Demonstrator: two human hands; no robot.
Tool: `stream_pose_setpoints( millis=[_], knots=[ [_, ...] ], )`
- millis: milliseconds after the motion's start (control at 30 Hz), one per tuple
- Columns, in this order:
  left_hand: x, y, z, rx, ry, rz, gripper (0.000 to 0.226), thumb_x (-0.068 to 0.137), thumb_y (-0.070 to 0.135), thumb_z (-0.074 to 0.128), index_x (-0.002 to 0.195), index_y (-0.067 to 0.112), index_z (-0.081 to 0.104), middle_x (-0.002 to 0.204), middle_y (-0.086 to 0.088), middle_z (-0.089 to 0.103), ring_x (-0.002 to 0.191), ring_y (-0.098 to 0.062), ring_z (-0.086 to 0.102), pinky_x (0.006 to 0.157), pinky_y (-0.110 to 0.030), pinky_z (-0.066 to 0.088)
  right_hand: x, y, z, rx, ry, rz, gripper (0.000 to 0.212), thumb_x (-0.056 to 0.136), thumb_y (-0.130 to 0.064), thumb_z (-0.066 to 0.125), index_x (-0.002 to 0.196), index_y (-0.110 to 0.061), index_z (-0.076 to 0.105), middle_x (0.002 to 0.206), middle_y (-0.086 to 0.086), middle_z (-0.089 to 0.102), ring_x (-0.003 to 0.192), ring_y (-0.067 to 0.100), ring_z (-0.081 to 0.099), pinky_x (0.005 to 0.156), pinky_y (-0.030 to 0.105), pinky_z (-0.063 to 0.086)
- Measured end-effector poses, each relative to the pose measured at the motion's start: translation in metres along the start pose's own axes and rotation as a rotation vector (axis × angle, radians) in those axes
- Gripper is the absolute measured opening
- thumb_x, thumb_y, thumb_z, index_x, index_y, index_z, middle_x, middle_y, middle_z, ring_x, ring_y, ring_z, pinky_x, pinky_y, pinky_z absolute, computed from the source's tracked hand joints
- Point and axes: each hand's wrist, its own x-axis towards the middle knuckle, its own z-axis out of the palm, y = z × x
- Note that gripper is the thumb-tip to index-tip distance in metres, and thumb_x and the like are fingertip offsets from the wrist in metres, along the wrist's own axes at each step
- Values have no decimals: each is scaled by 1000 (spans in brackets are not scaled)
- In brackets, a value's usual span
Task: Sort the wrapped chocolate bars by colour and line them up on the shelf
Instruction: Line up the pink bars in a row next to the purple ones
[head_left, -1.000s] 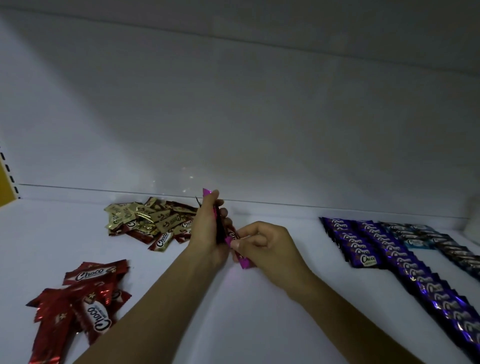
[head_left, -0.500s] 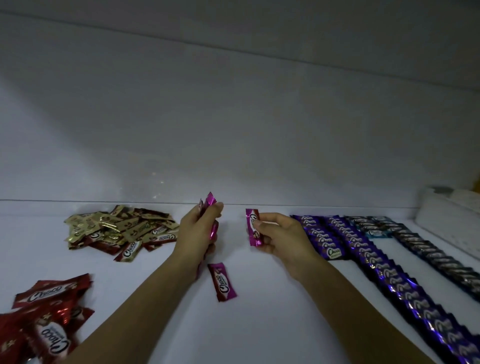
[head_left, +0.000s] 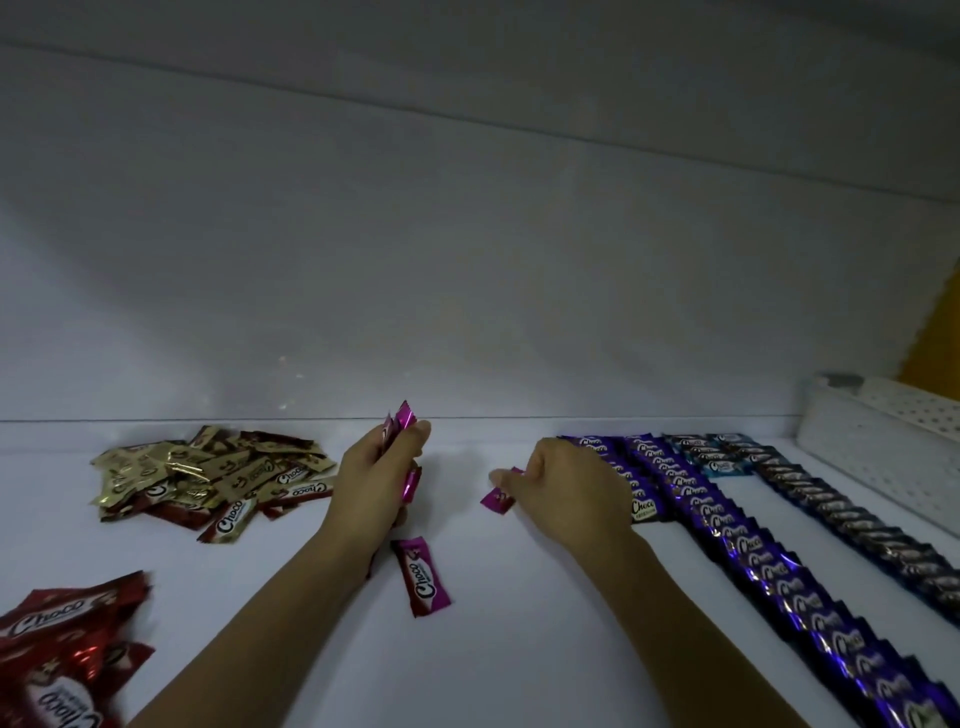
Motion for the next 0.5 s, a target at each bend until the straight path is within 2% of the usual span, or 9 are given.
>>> stream_pose_setpoints(
  millis=[67, 100, 167, 200, 233, 300, 367, 433, 500],
  knots=[
    [0, -1, 1, 1, -3, 4, 20, 92, 39, 57, 80, 22, 58, 72, 4, 50, 61, -11, 42, 52, -24, 33, -4, -7, 8, -144, 28, -54, 54, 77, -75, 47, 63, -23, 41, 64, -7, 49, 56, 11, 44, 53, 25, 27],
    [0, -2, 1, 3, -4, 6, 20, 92, 39, 57, 80, 23, 58, 72, 4, 51, 61, -11, 42, 53, -24, 33, -5, -11, 10, -190, 32, -81, 50, 81, -69, 47, 65, -22, 42, 68, -6, 52, 59, 12, 47, 59, 26, 30],
    [1, -3, 2, 8, -2, 12, 21, 91, 40, 58, 79, 22, 58, 71, 4, 51, 62, -11, 43, 54, -24, 34, -3, -14, 8, -248, 5, -118, 23, 89, -41, 53, 80, -20, 52, 88, 0, 59, 83, 19, 57, 74, 32, 36],
    [1, -4, 2, 10, 0, 12, 22, 91, 40, 58, 79, 21, 58, 71, 4, 52, 62, -11, 43, 54, -24, 34, -1, -13, 6, -286, -21, -125, 12, 89, -29, 55, 92, -18, 58, 100, 3, 60, 96, 22, 57, 82, 35, 38],
    [1, -4, 2, 11, 0, 11, 23, 91, 40, 57, 80, 20, 58, 72, 3, 52, 62, -12, 43, 54, -24, 34, 1, -10, 5, -343, -27, -133, 16, 88, -23, 57, 102, -17, 60, 108, 5, 58, 105, 24, 54, 89, 36, 37],
    [2, -5, 2, 17, 0, 12, 25, 91, 40, 57, 81, 17, 58, 71, 1, 51, 61, -13, 44, 54, -25, 34, 0, -7, 7, -399, 46, -166, 20, 90, -24, 55, 107, -17, 62, 111, 5, 56, 107, 25, 51, 93, 37, 35],
    [3, -6, 2, 31, 4, 17, 26, 91, 41, 57, 82, 16, 59, 71, 1, 52, 62, -13, 45, 53, -25, 34, -4, -11, 12, -352, 160, -195, 33, 95, -40, 45, 103, -16, 65, 105, 6, 59, 101, 25, 53, 89, 39, 35],
    [5, -7, 2, 42, 11, 25, 25, 90, 42, 58, 83, 18, 61, 71, 3, 53, 62, -12, 46, 53, -25, 36, -2, -18, 18, -305, 106, -142, 50, 95, -53, 35, 103, -14, 66, 105, 6, 60, 102, 25, 53, 91, 42, 33],
    [5, -6, 3, 44, 18, 27, 23, 89, 42, 60, 78, 21, 61, 66, 6, 54, 59, -11, 46, 49, -23, 35, 4, -20, 22, -352, 38, -123, 38, 95, -43, 41, 109, -14, 62, 113, 6, 58, 108, 25, 50, 94, 42, 31]
  ],
)
